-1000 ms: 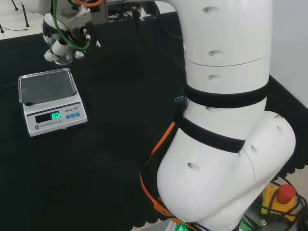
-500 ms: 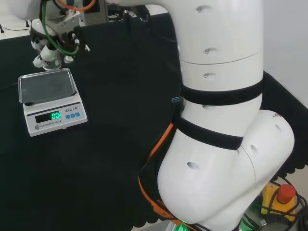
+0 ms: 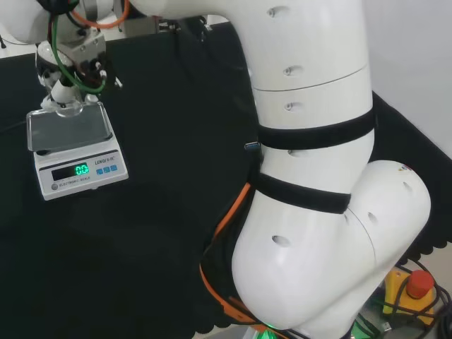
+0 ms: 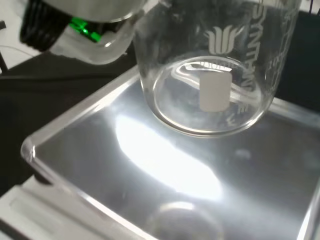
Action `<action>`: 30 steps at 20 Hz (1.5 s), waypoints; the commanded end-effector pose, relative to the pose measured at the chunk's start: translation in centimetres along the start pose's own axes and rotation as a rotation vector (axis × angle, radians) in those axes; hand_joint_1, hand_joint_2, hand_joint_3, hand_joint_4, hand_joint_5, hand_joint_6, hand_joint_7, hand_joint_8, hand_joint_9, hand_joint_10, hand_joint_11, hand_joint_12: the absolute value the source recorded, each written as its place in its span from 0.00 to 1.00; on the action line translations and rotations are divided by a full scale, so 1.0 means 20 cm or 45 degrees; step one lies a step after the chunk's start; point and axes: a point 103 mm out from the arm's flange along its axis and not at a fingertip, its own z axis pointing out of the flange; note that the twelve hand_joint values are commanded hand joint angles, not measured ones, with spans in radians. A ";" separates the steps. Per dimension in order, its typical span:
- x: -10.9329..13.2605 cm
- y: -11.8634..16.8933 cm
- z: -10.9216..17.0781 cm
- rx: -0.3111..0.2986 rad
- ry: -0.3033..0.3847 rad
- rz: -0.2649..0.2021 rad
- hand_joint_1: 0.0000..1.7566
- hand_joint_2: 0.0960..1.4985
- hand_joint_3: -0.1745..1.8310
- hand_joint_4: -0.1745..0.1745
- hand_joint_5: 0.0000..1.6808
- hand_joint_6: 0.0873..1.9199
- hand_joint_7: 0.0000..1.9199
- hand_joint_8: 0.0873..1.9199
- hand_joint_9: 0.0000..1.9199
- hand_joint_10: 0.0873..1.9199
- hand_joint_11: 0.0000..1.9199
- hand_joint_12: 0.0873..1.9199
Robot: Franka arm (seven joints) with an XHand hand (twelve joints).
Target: Put the beaker on the electronic balance.
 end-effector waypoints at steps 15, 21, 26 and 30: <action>0.09 0.08 0.32 0.157 -0.030 -0.038 0.65 0.41 0.38 0.94 0.78 0.27 0.54 0.45 0.73 0.14 0.66 0.40; 0.09 0.08 0.32 0.205 0.012 -0.048 0.60 0.34 0.37 0.74 0.51 0.43 0.43 0.46 0.59 0.23 0.48 0.54; 0.05 0.05 0.17 0.176 0.010 -0.071 0.46 0.31 0.31 0.43 0.12 0.20 0.18 0.42 0.32 0.38 0.20 0.70; 0.07 0.03 -0.01 0.063 0.077 -0.156 0.37 0.34 0.22 0.42 0.07 0.02 0.08 0.38 0.21 0.42 0.10 0.74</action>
